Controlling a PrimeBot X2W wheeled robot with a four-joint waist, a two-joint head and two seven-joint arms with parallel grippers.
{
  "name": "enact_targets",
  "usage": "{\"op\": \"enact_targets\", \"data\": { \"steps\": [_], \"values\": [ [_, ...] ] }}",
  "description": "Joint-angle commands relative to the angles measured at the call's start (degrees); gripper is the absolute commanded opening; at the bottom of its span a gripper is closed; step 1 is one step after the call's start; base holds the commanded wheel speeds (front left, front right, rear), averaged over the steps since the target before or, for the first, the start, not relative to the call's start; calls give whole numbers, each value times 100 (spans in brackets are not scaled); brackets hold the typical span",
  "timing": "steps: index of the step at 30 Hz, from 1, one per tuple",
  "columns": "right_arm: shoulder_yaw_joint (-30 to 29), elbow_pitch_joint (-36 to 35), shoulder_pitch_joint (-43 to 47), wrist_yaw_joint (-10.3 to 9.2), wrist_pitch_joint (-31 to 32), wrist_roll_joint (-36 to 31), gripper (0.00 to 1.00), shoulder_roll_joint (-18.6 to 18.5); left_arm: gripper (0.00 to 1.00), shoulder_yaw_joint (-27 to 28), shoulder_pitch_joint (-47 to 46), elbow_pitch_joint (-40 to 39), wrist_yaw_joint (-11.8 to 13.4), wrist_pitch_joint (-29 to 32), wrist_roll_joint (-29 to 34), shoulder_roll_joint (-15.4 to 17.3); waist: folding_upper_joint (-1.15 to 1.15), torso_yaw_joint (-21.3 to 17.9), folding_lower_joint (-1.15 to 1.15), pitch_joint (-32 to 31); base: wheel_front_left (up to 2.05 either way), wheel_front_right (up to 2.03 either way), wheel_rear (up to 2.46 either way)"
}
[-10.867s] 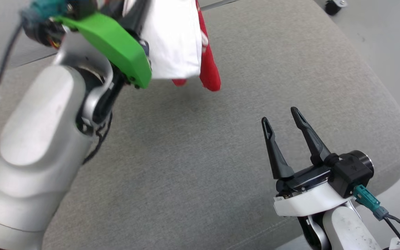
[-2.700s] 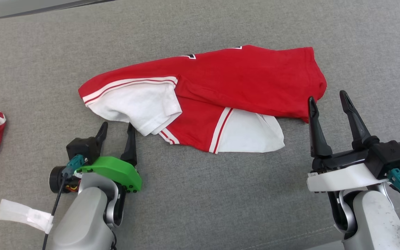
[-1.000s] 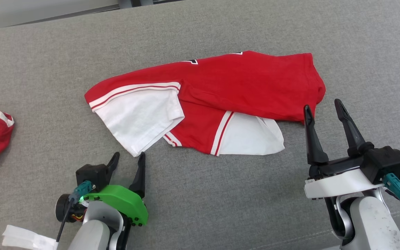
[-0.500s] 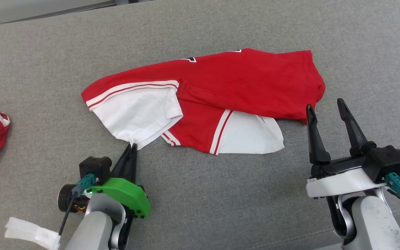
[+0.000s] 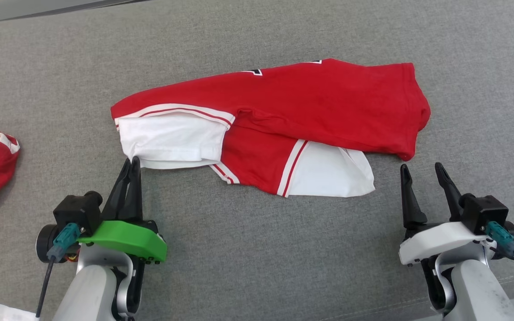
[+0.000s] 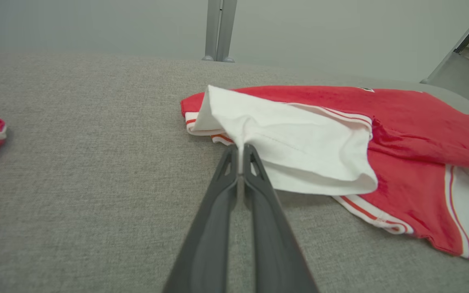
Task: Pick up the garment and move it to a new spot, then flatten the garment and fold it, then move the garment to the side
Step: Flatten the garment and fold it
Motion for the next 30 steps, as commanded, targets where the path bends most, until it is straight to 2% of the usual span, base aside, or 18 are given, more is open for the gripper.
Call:
{"op": "enact_targets", "data": {
  "steps": [1,12,18,19,20,21,22,30],
  "values": [
    [-22,116,-138,-10,-1,-20,100,-7,0,3,55,-58,47,20,-9,61,0,25,0,47,0,0,0],
    [-118,806,-585,-10,-1,-181,100,-8,0,-61,18,-188,61,81,-5,119,0,116,0,141,0,0,0],
    [-99,811,-684,-10,-1,-332,100,-8,0,-82,-32,-216,81,88,-14,147,0,152,0,171,0,0,0],
    [-93,798,-676,-10,-1,-362,50,-8,0,-86,-38,-222,88,92,-14,153,0,157,0,177,0,0,0],
    [-95,784,-679,-10,-1,-379,42,-8,0,-87,-43,-226,92,93,-16,157,0,160,0,181,0,0,0],
    [-107,751,-685,-10,-1,-424,14,-9,0,-88,-47,-228,95,92,-21,162,0,162,0,186,0,0,0],
    [-101,745,-680,-10,-1,-469,0,-8,0,-91,-54,-227,98,86,-21,164,0,166,0,189,0,0,0],
    [-187,578,-626,-10,-1,-845,0,-16,0,-70,-144,-263,104,-86,-35,165,0,153,0,156,0,0,0]
  ]
}}
